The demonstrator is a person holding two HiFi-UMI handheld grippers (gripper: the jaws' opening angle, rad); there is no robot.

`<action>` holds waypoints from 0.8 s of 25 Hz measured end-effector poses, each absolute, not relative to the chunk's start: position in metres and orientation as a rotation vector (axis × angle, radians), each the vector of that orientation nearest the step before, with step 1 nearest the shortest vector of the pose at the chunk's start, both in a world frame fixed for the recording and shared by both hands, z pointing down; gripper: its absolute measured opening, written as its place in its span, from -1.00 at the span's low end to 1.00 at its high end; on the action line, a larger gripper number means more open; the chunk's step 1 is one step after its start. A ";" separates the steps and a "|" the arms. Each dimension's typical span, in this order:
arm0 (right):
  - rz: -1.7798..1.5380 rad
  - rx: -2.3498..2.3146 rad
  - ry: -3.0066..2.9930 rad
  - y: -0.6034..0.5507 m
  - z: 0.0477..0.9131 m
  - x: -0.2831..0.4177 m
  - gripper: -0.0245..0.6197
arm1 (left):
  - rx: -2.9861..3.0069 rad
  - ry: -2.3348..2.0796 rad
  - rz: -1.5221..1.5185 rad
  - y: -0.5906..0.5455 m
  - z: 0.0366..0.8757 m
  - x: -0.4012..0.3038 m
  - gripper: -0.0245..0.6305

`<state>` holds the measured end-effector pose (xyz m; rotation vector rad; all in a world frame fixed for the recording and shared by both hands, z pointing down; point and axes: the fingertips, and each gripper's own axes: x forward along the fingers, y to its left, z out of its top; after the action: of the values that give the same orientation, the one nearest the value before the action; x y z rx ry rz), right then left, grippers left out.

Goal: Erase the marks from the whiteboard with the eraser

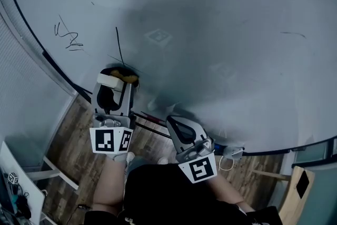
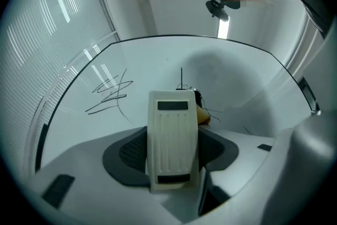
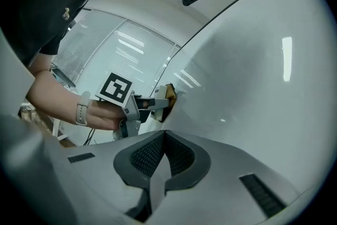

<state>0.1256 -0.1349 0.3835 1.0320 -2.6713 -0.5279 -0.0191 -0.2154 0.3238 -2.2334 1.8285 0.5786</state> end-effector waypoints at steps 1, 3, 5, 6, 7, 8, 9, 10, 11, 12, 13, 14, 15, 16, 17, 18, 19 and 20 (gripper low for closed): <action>-0.530 1.021 -2.680 -0.134 0.383 0.124 -0.84 | -2.214 1.833 0.595 -0.216 0.317 -0.023 -0.11; -0.538 1.003 -2.691 -0.131 0.381 0.122 -0.84 | -2.172 1.830 0.608 -0.218 0.299 -0.030 -0.11; -0.550 0.997 -2.704 -0.129 0.377 0.120 -0.84 | -2.131 1.814 0.598 -0.220 0.280 -0.036 -0.11; -0.554 1.001 -2.712 -0.128 0.374 0.119 -0.84 | -2.110 1.803 0.588 -0.220 0.269 -0.038 -0.11; -0.553 1.008 -2.720 -0.128 0.372 0.118 -0.84 | -2.087 1.791 0.575 -0.220 0.258 -0.041 -0.11; -0.551 1.016 -2.726 -0.128 0.370 0.117 -0.84 | -2.060 1.779 0.561 -0.220 0.246 -0.043 -0.11; -0.551 1.019 -2.729 -0.129 0.368 0.115 -0.84 | -2.032 1.765 0.548 -0.220 0.234 -0.045 -0.11; -0.552 1.019 -2.730 -0.129 0.366 0.114 -0.84 | -2.004 1.750 0.538 -0.220 0.221 -0.048 -0.11; -0.552 1.021 -2.733 -0.129 0.365 0.111 -0.84 | -1.981 1.734 0.532 -0.220 0.207 -0.050 -0.11; -0.550 1.024 -2.738 -0.129 0.363 0.109 -0.84 | -1.964 1.715 0.530 -0.221 0.194 -0.052 -0.11; -0.548 1.029 -2.741 -0.130 0.361 0.107 -0.84 | -1.951 1.695 0.529 -0.221 0.181 -0.054 -0.11; -0.545 1.033 -2.741 -0.130 0.360 0.105 -0.84 | -1.940 1.675 0.527 -0.222 0.168 -0.055 -0.11; -0.543 1.035 -2.740 -0.131 0.359 0.103 -0.84 | -1.930 1.658 0.522 -0.222 0.158 -0.056 -0.11; -0.539 1.041 -2.741 -0.131 0.358 0.101 -0.84 | -1.920 1.643 0.510 -0.222 0.149 -0.057 -0.11; -0.532 1.050 -2.747 -0.131 0.357 0.099 -0.84 | -1.911 1.631 0.495 -0.222 0.144 -0.056 -0.11; -0.524 1.063 -2.756 -0.131 0.355 0.097 -0.84 | -1.904 1.622 0.480 -0.222 0.141 -0.056 -0.11; -0.517 1.075 -2.765 -0.131 0.354 0.096 -0.84 | -1.899 1.617 0.473 -0.221 0.140 -0.055 -0.11; -0.513 1.083 -2.769 -0.132 0.353 0.094 -0.84 | -1.899 1.616 0.475 -0.221 0.141 -0.055 -0.11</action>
<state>0.0940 -0.1319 0.3534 1.0833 -2.7689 -0.5127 -0.0553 -0.2211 0.1409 -1.8990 1.6156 0.4748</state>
